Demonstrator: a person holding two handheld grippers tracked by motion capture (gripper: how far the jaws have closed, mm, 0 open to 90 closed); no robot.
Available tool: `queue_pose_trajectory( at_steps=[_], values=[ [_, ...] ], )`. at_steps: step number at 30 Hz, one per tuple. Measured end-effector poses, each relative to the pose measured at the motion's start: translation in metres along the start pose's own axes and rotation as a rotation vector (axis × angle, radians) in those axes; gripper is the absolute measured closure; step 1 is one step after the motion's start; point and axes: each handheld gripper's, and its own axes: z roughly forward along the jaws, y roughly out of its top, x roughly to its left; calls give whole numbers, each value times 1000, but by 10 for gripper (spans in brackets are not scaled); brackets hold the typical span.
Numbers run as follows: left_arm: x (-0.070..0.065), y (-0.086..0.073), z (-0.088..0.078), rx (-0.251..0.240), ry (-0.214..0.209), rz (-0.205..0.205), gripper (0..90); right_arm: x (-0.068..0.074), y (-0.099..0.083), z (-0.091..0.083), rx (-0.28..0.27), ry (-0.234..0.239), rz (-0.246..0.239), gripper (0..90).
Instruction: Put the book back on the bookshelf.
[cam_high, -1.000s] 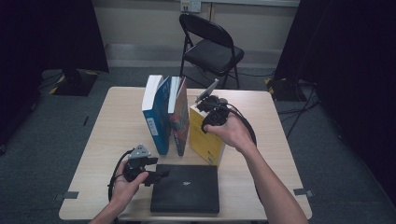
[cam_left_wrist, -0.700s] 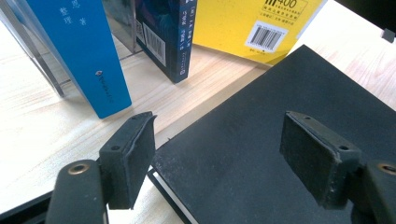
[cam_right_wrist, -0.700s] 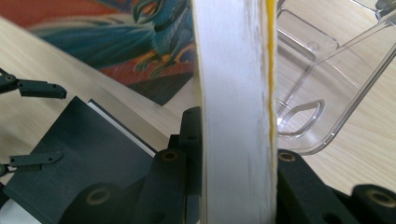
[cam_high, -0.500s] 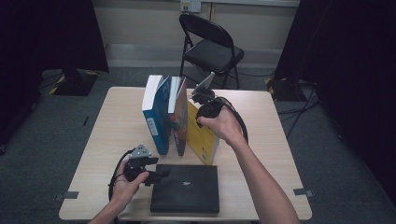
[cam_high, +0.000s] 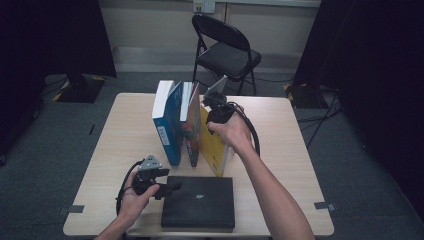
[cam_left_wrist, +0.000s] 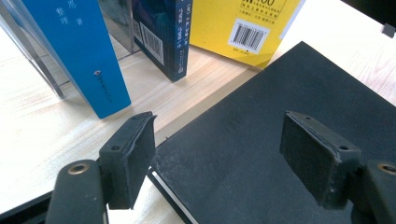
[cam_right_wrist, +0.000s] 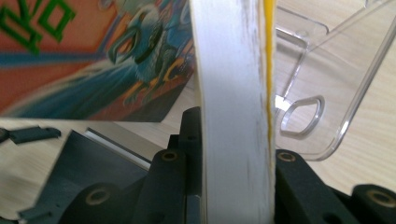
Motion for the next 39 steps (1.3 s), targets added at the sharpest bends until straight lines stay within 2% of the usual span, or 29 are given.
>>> queue_pose_trajectory(
  at_steps=[3, 12, 21, 39],
  values=[
    [-1, 1, 0, 11, -5, 11, 264, 0, 5, -1, 12, -6, 31, 749],
    [-1, 0, -1, 2, -7, 8, 264, 13, 24, -2, 4, -75, 97, 750],
    [-1, 1, 0, 15, -15, 12, 264, 15, 42, 5, 12, -97, 127, 750],
    [2, -2, -4, 4, -14, 0, 264, 18, 72, 16, -20, -134, 165, 748]
  ],
)
